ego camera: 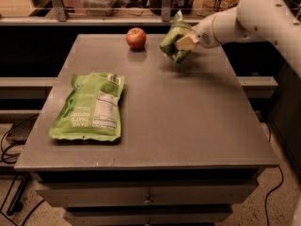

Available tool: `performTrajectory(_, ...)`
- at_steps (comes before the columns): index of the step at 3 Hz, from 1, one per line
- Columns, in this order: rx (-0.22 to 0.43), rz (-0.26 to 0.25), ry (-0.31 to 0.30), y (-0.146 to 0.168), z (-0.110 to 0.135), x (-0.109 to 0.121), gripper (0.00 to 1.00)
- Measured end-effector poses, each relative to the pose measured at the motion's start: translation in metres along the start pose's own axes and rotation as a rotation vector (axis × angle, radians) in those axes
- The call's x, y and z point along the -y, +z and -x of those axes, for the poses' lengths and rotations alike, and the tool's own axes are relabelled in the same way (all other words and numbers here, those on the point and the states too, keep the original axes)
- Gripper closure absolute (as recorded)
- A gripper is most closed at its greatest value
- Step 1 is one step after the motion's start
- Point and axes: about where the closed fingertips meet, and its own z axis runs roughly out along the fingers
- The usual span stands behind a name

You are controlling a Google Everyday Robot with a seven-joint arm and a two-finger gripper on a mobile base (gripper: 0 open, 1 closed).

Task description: Move green jalapeno chip bag near apple

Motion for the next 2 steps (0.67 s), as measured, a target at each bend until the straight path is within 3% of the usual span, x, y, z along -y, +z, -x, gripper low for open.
performTrajectory(2, 0.034, 0.076, 0.027, 0.050, 0.005, -0.008, 0.35)
